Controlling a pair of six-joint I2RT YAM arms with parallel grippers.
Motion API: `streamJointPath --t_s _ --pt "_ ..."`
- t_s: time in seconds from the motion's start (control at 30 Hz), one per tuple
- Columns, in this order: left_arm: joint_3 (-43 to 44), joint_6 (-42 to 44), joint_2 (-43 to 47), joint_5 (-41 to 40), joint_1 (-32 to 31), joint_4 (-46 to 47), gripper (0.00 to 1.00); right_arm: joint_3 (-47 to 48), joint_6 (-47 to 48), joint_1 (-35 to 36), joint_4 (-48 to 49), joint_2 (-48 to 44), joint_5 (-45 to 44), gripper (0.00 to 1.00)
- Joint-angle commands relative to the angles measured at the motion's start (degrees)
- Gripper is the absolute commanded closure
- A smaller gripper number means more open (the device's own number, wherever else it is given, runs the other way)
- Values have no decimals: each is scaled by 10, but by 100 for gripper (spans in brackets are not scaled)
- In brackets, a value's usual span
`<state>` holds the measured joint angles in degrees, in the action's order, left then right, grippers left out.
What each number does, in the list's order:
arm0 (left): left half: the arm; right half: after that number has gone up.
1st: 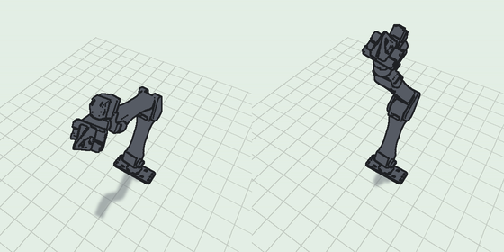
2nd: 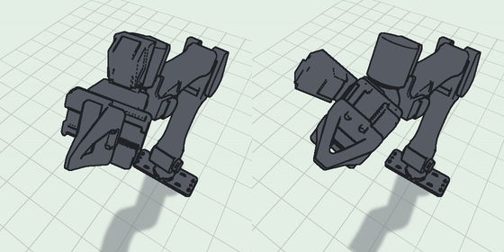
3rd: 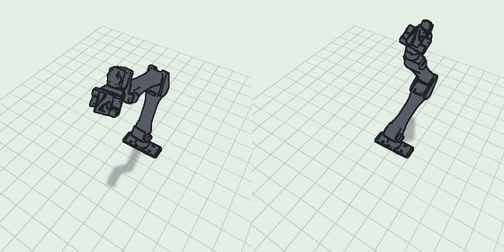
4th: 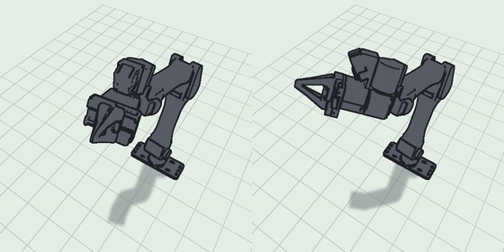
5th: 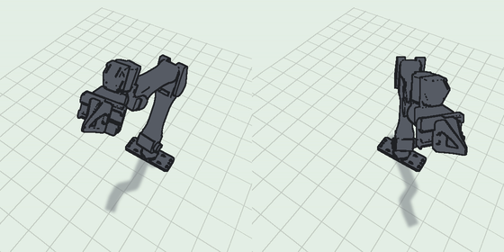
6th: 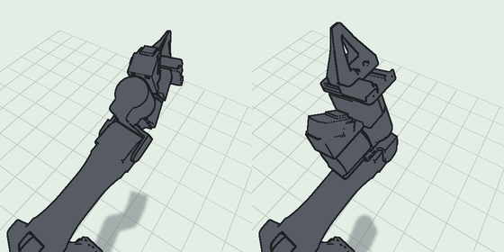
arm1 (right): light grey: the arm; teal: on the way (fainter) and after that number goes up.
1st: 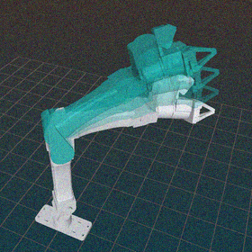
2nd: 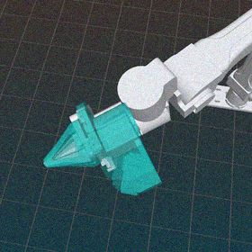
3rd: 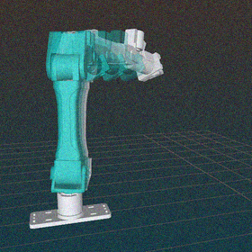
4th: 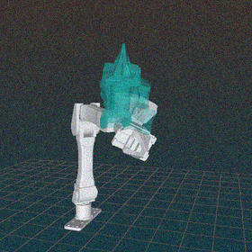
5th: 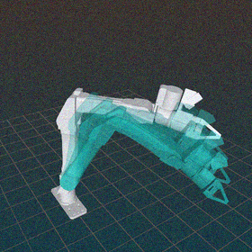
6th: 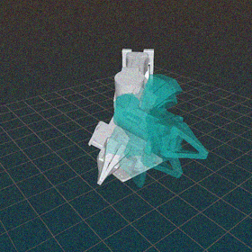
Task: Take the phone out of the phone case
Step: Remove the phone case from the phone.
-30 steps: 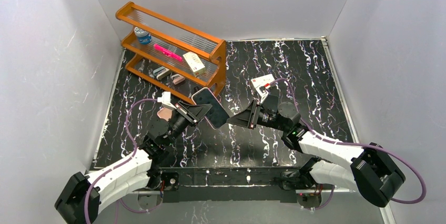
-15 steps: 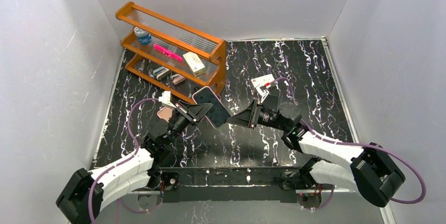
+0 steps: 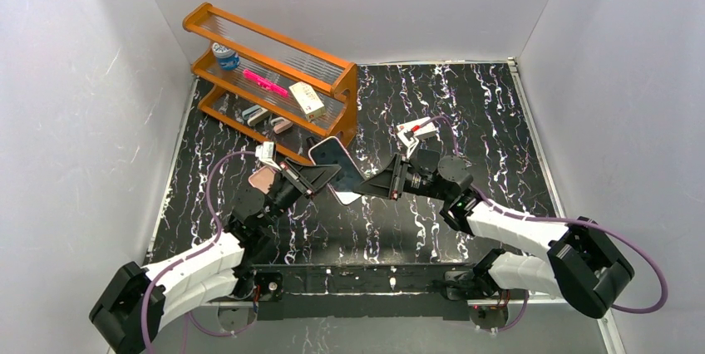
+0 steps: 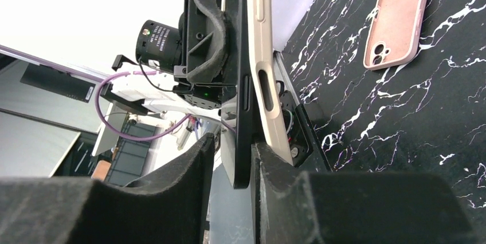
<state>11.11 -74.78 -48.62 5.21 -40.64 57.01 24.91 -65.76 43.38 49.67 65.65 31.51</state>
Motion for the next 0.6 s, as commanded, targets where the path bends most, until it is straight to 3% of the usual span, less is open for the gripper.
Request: streamJointPath --t_s 0.0,0.13,0.3,0.4,0.57 --pt "46 28 -8 134 -26 50 100 39 8 1 60 16 -18 67" --pt "30 64 -3 139 -26 47 93 35 -4 1 70 12 -20 79" --pt "3 94 -4 114 -26 36 68 29 -11 0 49 -16 -26 97" --pt "-1 112 6 101 -25 17 55 23 -13 -4 30 -42 -34 99" --pt "-1 145 47 84 -25 -34 44 11 -14 -13 -4 -86 -54 99"
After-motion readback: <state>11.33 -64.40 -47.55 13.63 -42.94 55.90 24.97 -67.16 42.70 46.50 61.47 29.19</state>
